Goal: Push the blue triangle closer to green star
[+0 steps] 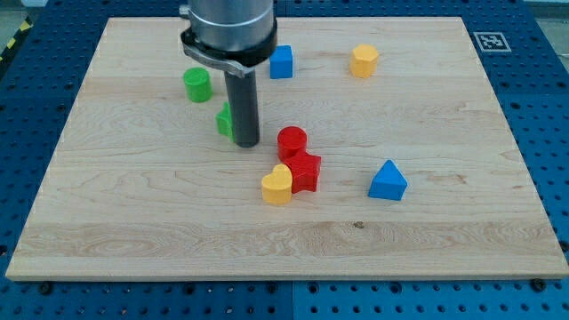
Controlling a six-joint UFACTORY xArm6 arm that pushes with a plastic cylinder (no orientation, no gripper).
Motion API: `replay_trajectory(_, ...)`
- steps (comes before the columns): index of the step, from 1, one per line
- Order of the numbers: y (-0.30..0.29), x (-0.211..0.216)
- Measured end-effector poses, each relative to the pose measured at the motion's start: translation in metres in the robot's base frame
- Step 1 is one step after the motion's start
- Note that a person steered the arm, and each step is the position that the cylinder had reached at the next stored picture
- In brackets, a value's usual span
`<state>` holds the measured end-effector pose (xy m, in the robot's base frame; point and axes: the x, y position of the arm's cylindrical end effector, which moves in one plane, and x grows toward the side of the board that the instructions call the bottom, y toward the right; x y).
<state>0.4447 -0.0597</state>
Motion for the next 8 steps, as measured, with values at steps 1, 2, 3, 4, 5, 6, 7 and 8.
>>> replay_trajectory(1, -0.018, -0.014)
replay_trajectory(2, -0.029, -0.034)
replay_trajectory(3, 0.016, -0.032)
replay_trajectory(4, 0.086, -0.028)
replay_trajectory(5, 0.163, -0.024)
replay_trajectory(6, 0.225, 0.027)
replay_trajectory(7, 0.267, 0.076)
replay_trajectory(8, 0.266, 0.114)
